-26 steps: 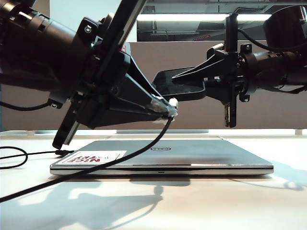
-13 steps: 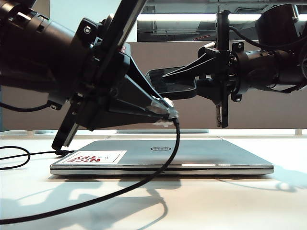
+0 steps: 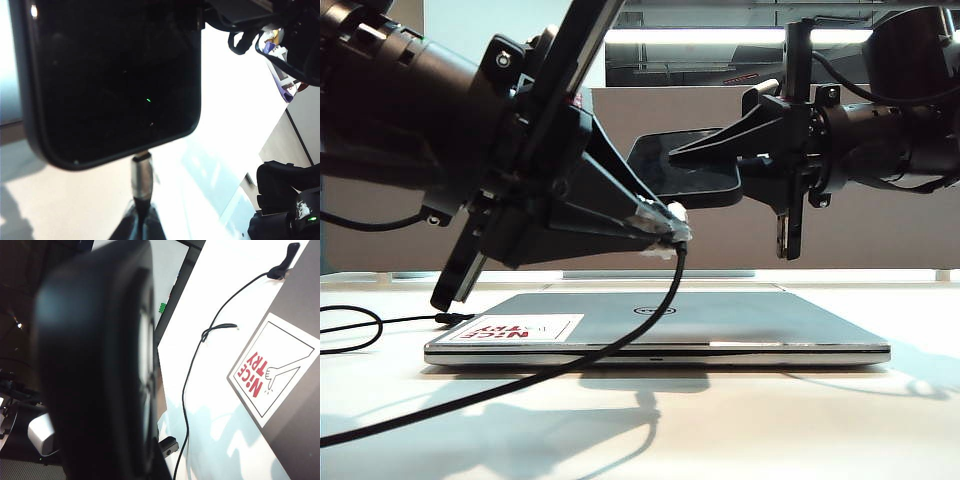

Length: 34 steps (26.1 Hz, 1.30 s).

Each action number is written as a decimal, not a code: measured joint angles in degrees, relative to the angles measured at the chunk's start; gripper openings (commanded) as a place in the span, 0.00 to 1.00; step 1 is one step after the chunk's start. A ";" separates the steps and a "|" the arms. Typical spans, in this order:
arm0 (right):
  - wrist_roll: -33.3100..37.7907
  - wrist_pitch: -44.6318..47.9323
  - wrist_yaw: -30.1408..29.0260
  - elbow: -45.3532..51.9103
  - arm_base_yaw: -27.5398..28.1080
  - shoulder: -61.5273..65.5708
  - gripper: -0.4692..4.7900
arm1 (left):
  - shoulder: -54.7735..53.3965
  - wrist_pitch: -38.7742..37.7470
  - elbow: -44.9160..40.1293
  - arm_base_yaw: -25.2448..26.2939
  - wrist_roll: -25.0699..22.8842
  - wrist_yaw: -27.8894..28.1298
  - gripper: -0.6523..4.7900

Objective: Pick up the charging cable and the phone, plug the charging cable into the charging port on the phone, and finally place them back on the table.

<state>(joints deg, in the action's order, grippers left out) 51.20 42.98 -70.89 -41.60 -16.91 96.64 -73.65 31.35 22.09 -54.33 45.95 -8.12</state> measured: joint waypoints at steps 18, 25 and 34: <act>-0.46 -1.75 -0.92 -0.02 0.20 0.00 0.08 | 0.00 -0.07 0.00 -0.02 0.00 -0.42 0.11; -0.48 -1.77 -0.92 -0.02 0.24 0.00 0.08 | 0.00 -0.04 0.00 -0.02 0.00 -0.39 0.11; -1.27 -2.60 -1.42 -0.02 1.14 0.00 0.08 | 0.02 0.63 0.00 0.00 -0.02 -0.07 0.11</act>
<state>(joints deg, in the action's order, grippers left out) 49.93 40.38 -72.31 -41.63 -15.77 96.64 -73.63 31.99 22.09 -54.33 45.93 -8.19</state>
